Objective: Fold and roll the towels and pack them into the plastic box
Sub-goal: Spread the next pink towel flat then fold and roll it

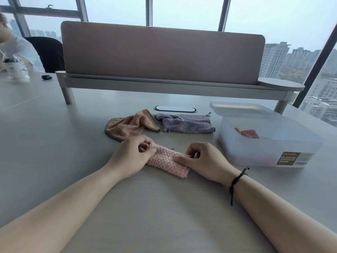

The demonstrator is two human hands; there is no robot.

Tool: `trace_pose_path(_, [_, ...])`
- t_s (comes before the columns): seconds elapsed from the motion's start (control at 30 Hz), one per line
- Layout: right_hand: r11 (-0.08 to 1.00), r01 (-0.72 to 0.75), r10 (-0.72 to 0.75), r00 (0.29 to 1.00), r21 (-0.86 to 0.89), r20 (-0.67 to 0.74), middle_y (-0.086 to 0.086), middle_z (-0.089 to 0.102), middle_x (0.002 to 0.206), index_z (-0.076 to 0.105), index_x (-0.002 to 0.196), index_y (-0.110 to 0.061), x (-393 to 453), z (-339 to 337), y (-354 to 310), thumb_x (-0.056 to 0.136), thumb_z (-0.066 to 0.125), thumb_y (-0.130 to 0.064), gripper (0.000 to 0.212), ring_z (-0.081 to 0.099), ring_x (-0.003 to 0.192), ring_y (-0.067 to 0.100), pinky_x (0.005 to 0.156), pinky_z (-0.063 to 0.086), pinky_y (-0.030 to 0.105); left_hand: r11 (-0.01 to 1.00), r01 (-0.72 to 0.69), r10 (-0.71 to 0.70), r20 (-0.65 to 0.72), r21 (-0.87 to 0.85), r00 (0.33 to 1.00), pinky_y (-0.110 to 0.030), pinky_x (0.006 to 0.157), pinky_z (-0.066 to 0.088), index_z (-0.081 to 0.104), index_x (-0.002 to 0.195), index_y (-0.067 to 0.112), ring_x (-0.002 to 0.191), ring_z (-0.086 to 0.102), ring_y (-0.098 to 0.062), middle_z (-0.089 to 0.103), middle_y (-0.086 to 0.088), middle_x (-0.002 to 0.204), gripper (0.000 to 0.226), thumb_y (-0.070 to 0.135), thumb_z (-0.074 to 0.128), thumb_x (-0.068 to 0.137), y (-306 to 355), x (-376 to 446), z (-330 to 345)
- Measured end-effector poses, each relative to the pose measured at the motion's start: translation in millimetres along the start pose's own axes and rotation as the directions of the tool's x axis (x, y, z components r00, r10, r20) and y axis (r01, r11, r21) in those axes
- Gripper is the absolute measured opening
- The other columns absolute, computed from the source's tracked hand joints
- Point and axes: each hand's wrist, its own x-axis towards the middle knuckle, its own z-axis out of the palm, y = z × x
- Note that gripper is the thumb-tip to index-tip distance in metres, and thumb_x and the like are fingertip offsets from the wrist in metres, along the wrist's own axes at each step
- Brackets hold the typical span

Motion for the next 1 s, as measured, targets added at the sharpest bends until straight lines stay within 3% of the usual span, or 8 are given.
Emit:
trace_pose_path(0.17, [0.998,0.057,-0.055,0.998,-0.037,0.038,-0.009,0.061,0.078,0.062,0.068,-0.024,2.2,2.7,2.9,0.069,0.066,-0.072,0.048,0.056,0.07,0.007,0.063,0.043,0.028,0.981,0.028,-0.02,-0.047,0.192,0.999,-0.035,0.091,0.051,0.069,0.109,0.029,0.097,0.061,-0.016,0.066,0.007,0.098,0.04,0.058,0.067,0.081,1.3,-3.7,2.1])
trace_pose_path(0.23, [0.997,0.066,-0.065,0.997,-0.031,0.048,-0.008,0.059,0.077,0.062,0.068,-0.02,2.3,2.7,3.5,0.069,0.066,-0.072,0.052,0.055,0.071,0.009,0.066,0.044,0.032,0.954,0.058,-0.042,-0.059,0.293,0.997,-0.037,0.096,0.048,0.071,0.104,0.029,0.106,0.058,-0.021,0.066,0.002,0.102,0.053,0.072,0.058,0.076,0.9,-3.9,1.8])
trace_pose_path(0.33, [0.997,0.072,-0.072,0.996,-0.003,0.061,-0.007,0.058,0.068,0.062,0.067,-0.015,-0.7,0.7,0.5,0.068,0.069,-0.07,0.055,0.051,0.062,0.008,0.061,0.042,0.032,0.961,0.063,-0.054,-0.043,0.269,0.998,-0.037,0.091,0.048,0.069,0.086,0.03,0.1,0.058,-0.021,0.063,0.005,0.096,0.042,0.07,0.062,0.076,-0.4,-4.2,2.6])
trace_pose_path(0.47, [0.993,0.05,-0.06,0.994,0.11,0.091,-0.008,0.046,0.055,0.059,0.064,-0.007,-7.4,-4.3,-4.5,0.067,0.079,-0.061,0.058,0.038,0.053,0.005,0.053,0.031,0.029,0.993,0.077,-0.083,0.069,0.087,0.994,-0.034,0.08,0.047,0.065,0.084,0.028,0.091,0.06,-0.016,0.064,0.006,0.092,0.028,0.055,0.068,0.083,3.2,-5.8,4.3])
trace_pose_path(0.57, [0.96,0.002,-0.034,0.993,0.281,0.11,-0.009,0.042,0.055,0.054,0.058,-0.013,-14.9,-12.3,-9.6,0.068,0.085,-0.048,0.049,0.035,0.052,0.005,0.052,0.026,0.028,0.966,0.095,-0.059,0.153,-0.242,0.987,-0.035,0.079,0.047,0.064,0.091,0.02,0.084,0.06,-0.019,0.067,-0.002,0.09,0.022,0.04,0.07,0.087,10.6,-8.2,-3.0])
trace_pose_path(0.7, [0.865,-0.077,0.011,0.991,0.495,0.134,-0.002,0.047,0.059,0.052,0.058,-0.02,-30.3,-17.9,-15.4,0.067,0.089,-0.029,0.039,0.037,0.054,0.011,0.05,0.025,0.027,0.584,0.299,-0.066,0.323,-0.755,0.944,-0.038,0.073,0.06,0.056,0.098,0.011,0.086,0.068,-0.023,0.067,-0.013,0.099,0.026,0.016,0.073,0.078,35.5,-15.8,-16.1])
trace_pose_path(0.87, [0.713,-0.101,0.034,0.993,0.694,0.11,0.003,0.042,0.06,0.046,0.063,-0.016,-46.1,-30.9,-16.4,0.06,0.089,-0.017,0.043,0.04,0.054,0.015,0.048,0.033,0.023,0.482,0.305,0.022,0.359,-0.822,0.933,-0.04,0.07,0.061,0.058,0.1,0.015,0.088,0.07,-0.024,0.069,-0.012,0.099,0.047,0.026,0.089,0.066,71.5,-7.3,-19.1])
trace_pose_path(1.0, [0.644,-0.076,0.057,0.997,0.761,0.051,0.006,0.05,0.063,0.047,0.071,-0.012,-56.0,-66.9,-15.4,0.065,0.088,-0.02,0.043,0.056,0.057,0.017,0.053,0.05,0.028,0.536,0.221,0.051,0.293,-0.814,0.955,-0.036,0.066,0.059,0.062,0.096,0.017,0.085,0.066,-0.022,0.067,-0.01,0.095,0.025,0.019,0.075,0.075,119.5,11.2,-2.9])
